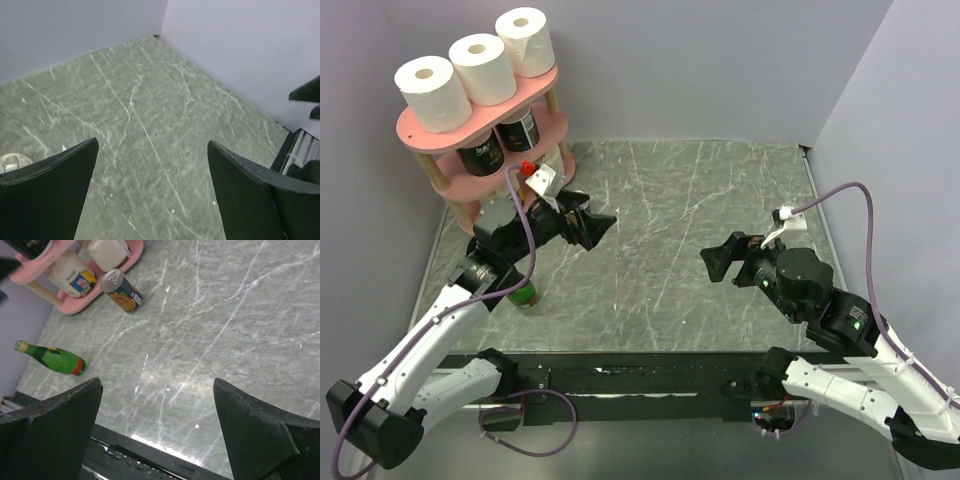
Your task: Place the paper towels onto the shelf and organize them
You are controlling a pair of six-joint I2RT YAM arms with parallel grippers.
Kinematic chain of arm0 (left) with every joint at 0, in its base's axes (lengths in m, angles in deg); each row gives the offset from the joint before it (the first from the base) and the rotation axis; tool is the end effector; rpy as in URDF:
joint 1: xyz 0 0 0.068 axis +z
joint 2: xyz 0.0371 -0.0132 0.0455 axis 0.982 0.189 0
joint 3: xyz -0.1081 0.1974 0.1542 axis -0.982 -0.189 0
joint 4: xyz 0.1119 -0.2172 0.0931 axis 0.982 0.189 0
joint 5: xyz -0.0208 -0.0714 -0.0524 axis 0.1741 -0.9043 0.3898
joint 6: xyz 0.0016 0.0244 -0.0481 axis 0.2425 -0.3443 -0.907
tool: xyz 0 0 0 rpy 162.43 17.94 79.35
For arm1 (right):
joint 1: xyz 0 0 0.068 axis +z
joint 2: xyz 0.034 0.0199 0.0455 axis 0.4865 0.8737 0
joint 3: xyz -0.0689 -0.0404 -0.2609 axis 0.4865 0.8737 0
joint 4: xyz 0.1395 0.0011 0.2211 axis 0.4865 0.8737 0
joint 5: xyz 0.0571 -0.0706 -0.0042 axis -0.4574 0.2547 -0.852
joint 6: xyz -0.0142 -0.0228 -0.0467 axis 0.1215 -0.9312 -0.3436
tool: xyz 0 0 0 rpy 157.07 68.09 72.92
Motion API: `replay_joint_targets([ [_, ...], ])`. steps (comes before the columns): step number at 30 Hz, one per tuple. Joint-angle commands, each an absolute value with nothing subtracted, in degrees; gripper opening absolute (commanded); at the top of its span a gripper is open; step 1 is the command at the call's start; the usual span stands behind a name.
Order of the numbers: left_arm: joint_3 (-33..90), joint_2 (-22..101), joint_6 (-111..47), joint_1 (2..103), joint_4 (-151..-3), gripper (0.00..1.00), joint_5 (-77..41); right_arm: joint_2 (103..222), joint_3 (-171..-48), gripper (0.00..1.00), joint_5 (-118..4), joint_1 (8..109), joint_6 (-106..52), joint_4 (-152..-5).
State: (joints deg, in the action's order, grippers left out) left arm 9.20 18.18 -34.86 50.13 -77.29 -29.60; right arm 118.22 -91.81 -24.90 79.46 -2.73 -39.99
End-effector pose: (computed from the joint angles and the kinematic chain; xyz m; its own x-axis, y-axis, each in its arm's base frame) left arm 0.1851 -0.1161 0.3846 -0.1639 -0.1713 -0.9715 0.7323 0.6387 -0.2362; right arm 0.0862 0.0813 0.3838 -0.4037 0.2508 -0.8798 -0.2884 0.8778 0.3826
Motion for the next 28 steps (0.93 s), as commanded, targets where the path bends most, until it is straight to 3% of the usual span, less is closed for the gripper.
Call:
replay_joint_targets([
  [1, 9.17, 14.63, -36.08, 50.1, -82.02, 0.96, -32.11, 118.43, -92.48, 0.99, -24.02, 79.38, -1.26, -43.12],
  [28, 8.21, 13.14, -37.03, 50.1, -82.09, 0.96, -32.73, 121.68, -92.92, 0.99, -25.07, 79.38, -0.64, -42.5],
])
